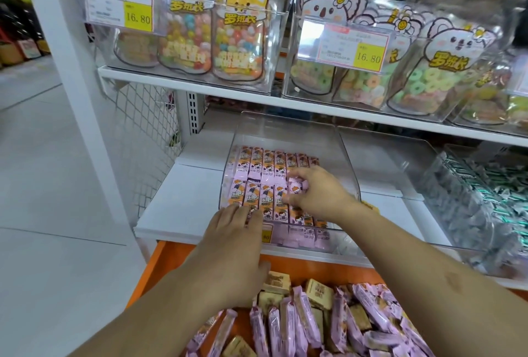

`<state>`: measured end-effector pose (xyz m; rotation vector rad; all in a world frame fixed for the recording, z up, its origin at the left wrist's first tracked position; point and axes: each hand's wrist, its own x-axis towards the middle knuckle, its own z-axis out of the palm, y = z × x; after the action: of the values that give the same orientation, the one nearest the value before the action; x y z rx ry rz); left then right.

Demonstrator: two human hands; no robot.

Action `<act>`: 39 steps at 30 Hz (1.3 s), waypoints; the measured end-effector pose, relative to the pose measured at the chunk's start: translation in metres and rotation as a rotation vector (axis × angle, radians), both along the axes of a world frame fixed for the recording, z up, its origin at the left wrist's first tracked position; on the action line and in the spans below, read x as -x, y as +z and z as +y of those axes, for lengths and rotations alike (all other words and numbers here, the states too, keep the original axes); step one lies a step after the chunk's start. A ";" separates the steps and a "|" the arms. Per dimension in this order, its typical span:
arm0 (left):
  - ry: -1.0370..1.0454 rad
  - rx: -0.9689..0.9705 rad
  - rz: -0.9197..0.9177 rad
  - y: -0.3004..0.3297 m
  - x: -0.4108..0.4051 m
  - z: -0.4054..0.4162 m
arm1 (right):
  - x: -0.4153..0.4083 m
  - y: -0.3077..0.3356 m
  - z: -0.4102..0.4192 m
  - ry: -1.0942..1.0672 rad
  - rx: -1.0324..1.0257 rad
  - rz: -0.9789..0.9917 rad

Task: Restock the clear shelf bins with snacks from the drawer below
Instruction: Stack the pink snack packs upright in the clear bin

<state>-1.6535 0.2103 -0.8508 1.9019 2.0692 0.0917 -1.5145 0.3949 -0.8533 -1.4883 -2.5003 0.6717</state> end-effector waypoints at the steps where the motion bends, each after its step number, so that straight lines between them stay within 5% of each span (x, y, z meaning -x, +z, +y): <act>1: -0.003 -0.002 0.002 0.000 0.000 0.000 | -0.001 -0.001 -0.002 0.002 0.004 0.008; 18: -0.022 -0.070 -0.027 -0.005 0.003 -0.004 | -0.015 0.005 -0.025 0.093 -0.036 -0.028; 26: -0.120 -0.108 -0.247 -0.002 -0.024 -0.040 | -0.078 0.025 -0.084 0.122 -0.132 0.283; 39: 0.031 0.267 -0.339 -0.150 -0.058 -0.044 | -0.151 -0.130 -0.120 -0.081 0.257 0.077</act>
<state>-1.5951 0.1662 -1.0005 1.5733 1.7858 0.1285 -1.3634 0.2744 -0.9836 -1.6014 -2.3532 1.0468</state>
